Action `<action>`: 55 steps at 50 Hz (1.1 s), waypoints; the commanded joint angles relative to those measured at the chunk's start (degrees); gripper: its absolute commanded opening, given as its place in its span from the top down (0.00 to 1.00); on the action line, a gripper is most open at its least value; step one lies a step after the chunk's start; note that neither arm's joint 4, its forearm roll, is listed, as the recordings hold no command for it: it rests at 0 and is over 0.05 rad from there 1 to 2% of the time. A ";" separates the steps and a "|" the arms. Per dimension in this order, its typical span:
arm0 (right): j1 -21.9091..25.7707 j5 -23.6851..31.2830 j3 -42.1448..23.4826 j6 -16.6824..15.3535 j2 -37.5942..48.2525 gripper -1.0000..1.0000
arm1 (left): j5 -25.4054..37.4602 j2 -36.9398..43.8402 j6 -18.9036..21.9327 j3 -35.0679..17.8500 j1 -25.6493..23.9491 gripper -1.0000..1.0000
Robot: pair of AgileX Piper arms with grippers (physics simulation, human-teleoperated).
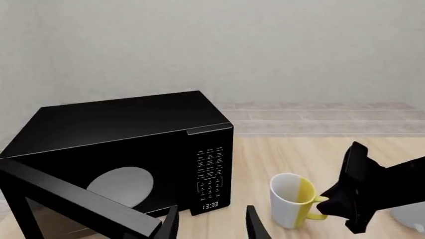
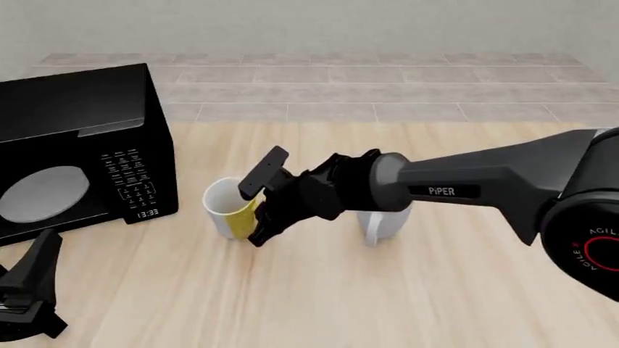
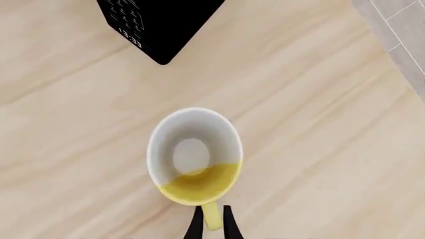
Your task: Put the yellow and white mug to the front of the white mug.
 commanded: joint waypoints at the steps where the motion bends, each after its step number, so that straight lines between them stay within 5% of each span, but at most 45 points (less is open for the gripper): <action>1: 0.14 0.63 0.51 -1.53 -1.35 1.00 | 0.00 0.00 0.00 0.00 0.00 0.00; 27: -3.33 5.98 -1.87 -2.64 -12.41 1.00 | 0.00 0.00 0.00 0.00 0.00 0.00; 55: -14.77 9.82 -5.28 -3.22 -14.75 1.00 | 0.00 0.00 0.00 0.00 0.00 0.00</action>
